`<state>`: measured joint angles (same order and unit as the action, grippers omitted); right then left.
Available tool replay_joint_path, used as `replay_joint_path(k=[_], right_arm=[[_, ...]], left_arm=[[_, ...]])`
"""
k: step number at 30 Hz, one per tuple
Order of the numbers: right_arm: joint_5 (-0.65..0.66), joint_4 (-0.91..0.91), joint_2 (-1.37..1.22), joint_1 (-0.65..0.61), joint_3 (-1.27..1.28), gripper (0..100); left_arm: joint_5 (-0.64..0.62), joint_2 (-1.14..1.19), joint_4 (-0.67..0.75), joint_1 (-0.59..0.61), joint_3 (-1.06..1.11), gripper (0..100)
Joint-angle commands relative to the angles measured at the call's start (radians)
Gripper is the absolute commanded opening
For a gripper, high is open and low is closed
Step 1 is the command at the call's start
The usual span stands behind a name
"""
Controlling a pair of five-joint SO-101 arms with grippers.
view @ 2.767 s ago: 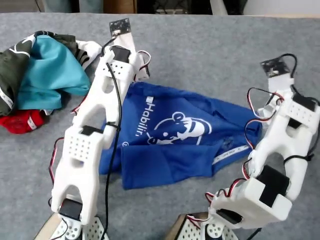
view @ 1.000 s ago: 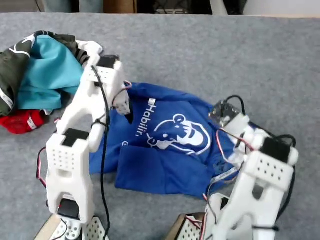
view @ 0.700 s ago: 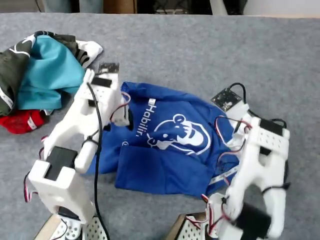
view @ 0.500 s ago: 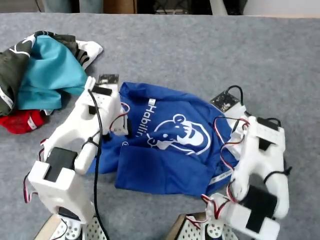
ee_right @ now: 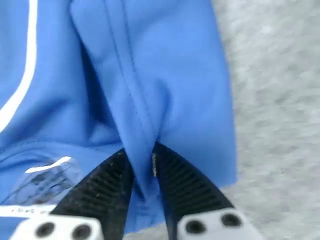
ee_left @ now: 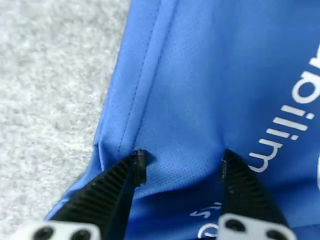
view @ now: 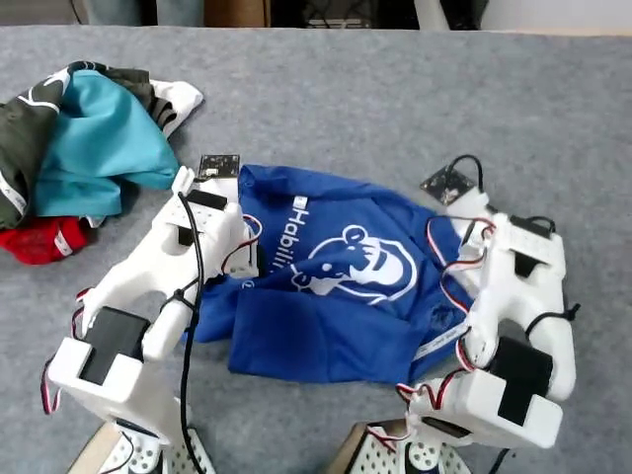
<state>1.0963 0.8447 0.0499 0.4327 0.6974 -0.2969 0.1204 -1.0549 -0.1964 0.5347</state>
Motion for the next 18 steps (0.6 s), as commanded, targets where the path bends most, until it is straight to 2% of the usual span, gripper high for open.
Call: replay_joint_path(k=[1,7,14,16,18], right_arm=[[-0.009,0.052,-0.001,-0.009,-0.134,1.4],[-0.009,0.028,-0.033,-0.018,-0.274,1.4],[-0.028,-0.009,-0.314,-0.014,-0.565,3.6],[-0.126,0.018,-0.380,-0.012,-0.676,12.7],[-0.299,0.026,-0.432,0.008,-0.796,22.4]], left_arm=[[-0.006,-0.003,0.006,-0.015,0.012,26],[-0.006,-0.003,0.008,-0.016,0.010,26],[-0.006,-0.003,0.008,-0.016,0.010,26],[-0.006,-0.003,0.008,-0.016,0.010,26],[-0.006,-0.003,0.008,-0.016,0.010,26]])
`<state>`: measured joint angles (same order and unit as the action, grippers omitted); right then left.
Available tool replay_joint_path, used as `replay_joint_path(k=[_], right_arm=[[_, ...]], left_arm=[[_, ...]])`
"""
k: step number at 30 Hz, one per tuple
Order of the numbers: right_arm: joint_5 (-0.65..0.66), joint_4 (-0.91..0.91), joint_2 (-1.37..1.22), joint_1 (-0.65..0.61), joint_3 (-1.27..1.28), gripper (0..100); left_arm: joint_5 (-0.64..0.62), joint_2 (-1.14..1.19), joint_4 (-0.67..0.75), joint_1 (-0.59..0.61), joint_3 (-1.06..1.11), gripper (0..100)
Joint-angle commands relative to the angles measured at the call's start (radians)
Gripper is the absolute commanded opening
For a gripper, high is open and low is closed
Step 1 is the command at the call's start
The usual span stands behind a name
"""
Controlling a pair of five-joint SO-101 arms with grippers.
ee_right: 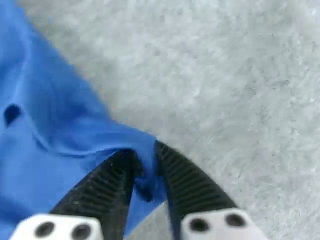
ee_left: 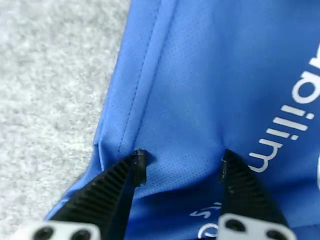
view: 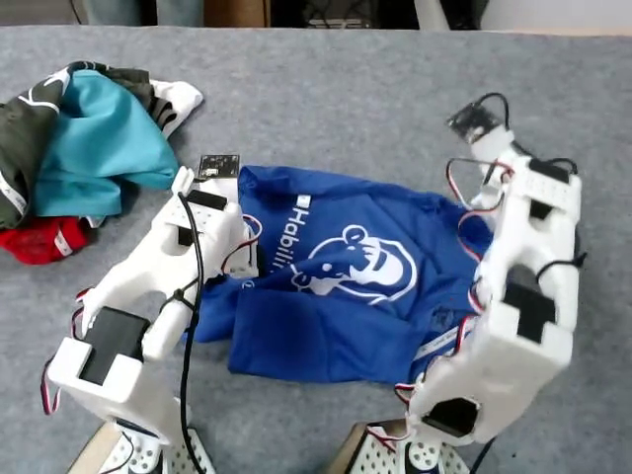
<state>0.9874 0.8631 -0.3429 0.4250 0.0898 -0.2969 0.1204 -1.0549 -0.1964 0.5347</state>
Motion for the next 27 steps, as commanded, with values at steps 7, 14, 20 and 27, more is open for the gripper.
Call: replay_joint_path(k=[7,14,20,27], right_arm=[[-0.322,0.328,-0.163,0.028,-0.515,31.3],[-0.333,0.450,-0.360,0.029,-0.688,31.2],[-0.494,0.476,-0.532,0.054,-0.865,31.2],[-0.499,0.569,-0.688,0.057,-1.066,26.7]], left_arm=[[-0.006,-0.003,0.008,-0.016,0.010,26],[-0.006,-0.003,0.008,-0.016,0.012,26],[-0.006,-0.003,0.008,-0.016,0.012,26],[-0.006,-0.003,0.008,-0.016,0.012,26]])
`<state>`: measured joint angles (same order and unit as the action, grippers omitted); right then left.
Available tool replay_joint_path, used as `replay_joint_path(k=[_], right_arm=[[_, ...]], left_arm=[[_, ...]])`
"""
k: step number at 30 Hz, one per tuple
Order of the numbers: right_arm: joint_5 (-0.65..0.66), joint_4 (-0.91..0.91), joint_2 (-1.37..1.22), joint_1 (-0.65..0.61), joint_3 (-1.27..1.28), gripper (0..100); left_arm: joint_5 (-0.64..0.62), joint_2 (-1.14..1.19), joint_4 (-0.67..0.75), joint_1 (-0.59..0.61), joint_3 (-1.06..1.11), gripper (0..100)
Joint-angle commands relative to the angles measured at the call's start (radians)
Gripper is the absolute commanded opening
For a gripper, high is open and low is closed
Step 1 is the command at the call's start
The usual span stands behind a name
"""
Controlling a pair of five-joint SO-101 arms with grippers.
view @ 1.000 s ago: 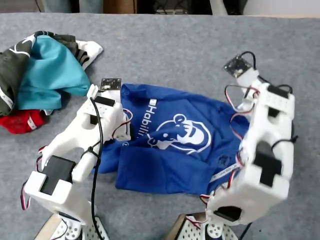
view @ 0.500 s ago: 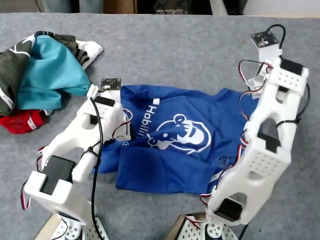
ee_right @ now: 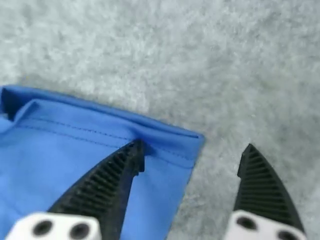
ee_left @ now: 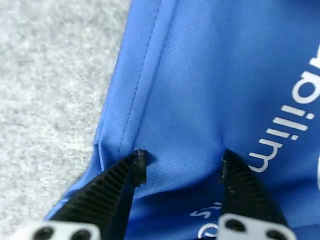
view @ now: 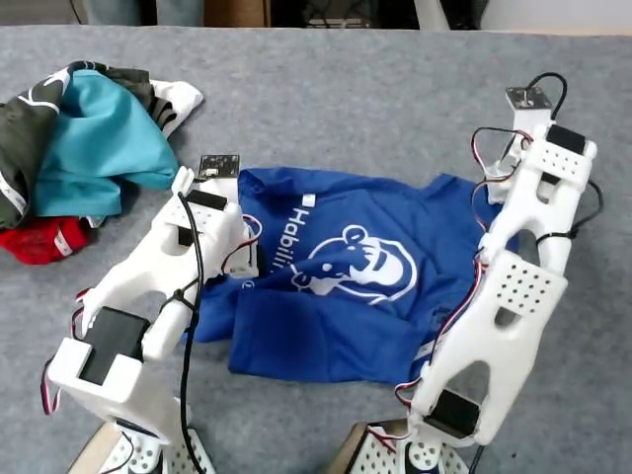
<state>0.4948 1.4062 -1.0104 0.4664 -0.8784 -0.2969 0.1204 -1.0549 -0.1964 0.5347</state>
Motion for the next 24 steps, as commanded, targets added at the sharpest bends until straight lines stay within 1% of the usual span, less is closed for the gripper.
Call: replay_joint_path(k=[1,4,7,17,21,24], right_arm=[[-0.006,0.028,-0.042,0.015,-0.124,24.3],[-0.006,0.038,-0.102,0.015,-0.199,17.7],[-0.006,0.075,-0.143,0.017,-0.283,13.5],[-0.005,0.167,-0.249,0.017,-0.475,12.0],[-0.011,0.169,-0.272,0.017,-0.512,1.5],[-0.012,0.170,-0.277,0.012,-0.516,2.5]], left_arm=[[-0.005,-0.003,0.008,-0.016,0.012,26],[-0.005,-0.003,0.008,-0.018,0.012,26],[-0.005,-0.003,0.008,-0.018,0.012,26],[-0.005,-0.003,0.008,-0.019,0.010,26],[-0.005,-0.003,0.008,-0.022,-0.008,26],[0.017,-0.002,-0.011,-0.027,-0.064,26]])
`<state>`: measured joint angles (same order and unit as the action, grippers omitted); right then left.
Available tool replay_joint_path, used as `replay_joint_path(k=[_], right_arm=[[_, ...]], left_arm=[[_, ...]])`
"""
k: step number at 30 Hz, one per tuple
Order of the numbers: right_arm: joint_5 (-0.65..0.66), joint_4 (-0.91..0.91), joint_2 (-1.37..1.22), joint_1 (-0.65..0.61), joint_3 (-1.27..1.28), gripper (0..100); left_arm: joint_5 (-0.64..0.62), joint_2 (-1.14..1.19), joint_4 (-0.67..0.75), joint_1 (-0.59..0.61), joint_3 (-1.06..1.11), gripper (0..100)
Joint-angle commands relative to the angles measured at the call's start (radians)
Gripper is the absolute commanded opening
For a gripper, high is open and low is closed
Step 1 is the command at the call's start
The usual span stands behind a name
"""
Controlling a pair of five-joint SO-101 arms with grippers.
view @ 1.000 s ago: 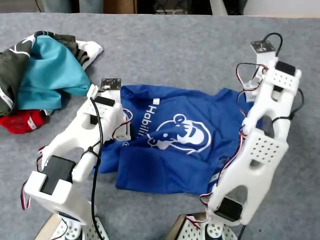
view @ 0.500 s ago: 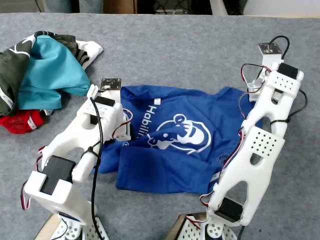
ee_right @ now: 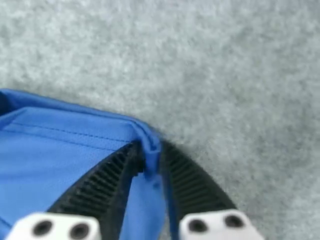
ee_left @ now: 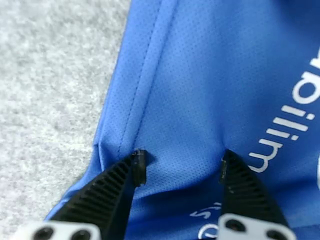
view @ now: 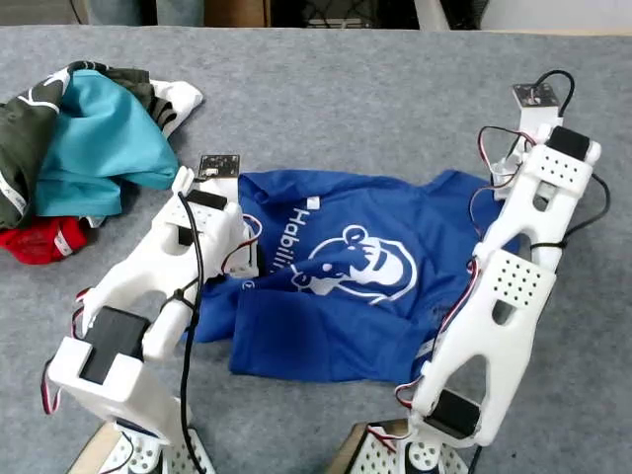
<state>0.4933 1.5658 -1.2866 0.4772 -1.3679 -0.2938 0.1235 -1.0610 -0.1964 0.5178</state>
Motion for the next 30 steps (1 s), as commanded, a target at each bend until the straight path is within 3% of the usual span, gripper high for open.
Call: replay_joint_path(k=[1,9,12,30], right_arm=[[-0.011,0.011,-0.001,-0.002,-0.027,2.5],[-0.046,0.011,-0.002,-0.002,-0.025,2.5],[-0.083,0.005,-0.002,0.002,-0.027,2.5],[-0.087,0.003,-0.004,0.000,-0.027,2.5]], left_arm=[[0.026,-0.008,-0.021,-0.039,-0.071,26],[0.138,-0.005,-0.038,-0.076,-0.361,26],[0.195,0.092,0.023,-0.042,-0.435,26],[0.166,0.786,-0.101,-0.002,-1.477,26]])
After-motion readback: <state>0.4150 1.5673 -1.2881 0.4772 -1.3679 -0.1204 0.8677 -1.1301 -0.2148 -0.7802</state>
